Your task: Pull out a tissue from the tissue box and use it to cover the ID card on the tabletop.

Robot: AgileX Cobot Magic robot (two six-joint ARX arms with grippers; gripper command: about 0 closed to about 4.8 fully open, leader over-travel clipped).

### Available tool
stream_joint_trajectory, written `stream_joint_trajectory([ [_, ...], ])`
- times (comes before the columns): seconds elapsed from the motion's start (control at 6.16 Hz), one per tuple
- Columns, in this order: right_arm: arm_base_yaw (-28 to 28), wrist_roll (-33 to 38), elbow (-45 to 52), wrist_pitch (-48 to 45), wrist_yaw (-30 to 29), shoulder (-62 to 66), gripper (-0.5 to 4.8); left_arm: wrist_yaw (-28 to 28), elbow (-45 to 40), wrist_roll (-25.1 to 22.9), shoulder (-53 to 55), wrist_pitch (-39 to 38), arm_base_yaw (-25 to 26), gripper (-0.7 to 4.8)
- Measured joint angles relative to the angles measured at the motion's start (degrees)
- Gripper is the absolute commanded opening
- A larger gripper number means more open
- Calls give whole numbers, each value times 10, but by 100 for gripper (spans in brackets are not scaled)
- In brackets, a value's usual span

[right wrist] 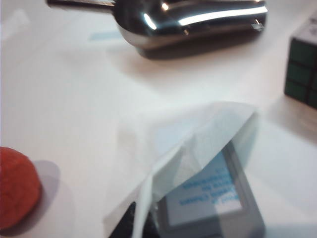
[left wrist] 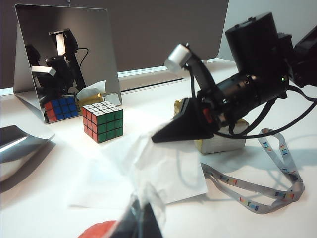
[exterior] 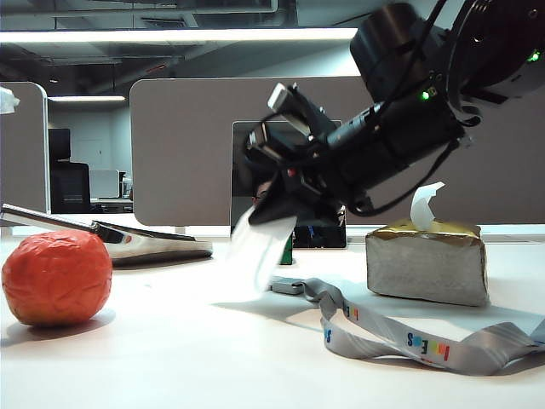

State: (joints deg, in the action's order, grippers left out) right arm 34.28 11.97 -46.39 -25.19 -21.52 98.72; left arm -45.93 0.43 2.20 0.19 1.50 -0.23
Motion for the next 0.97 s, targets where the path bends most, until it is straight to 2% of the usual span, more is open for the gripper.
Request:
stream_joint_trajectory([
  [0.16, 0, 0, 0, 6, 24, 1, -7, 0, 0, 0, 0, 0, 0, -6],
  [0.32, 0, 0, -34, -10, 95, 28, -7, 0, 0, 0, 0, 0, 0, -6],
  [0.49, 0, 2, -35, -8, 93, 37, -7, 0, 0, 0, 0, 0, 0, -6],
  [0.65, 0, 2, -35, -9, 115, 43, -7, 25, 0, 0, 0, -20, 0, -6],
  [0.81, 0, 2, -35, -13, 125, 43, -10, 25, 0, 0, 0, -22, 0, -6],
  [0.97, 0, 15, -35, -287, 83, 27, -8, 57, 0, 0, 0, -21, 0, -6],
])
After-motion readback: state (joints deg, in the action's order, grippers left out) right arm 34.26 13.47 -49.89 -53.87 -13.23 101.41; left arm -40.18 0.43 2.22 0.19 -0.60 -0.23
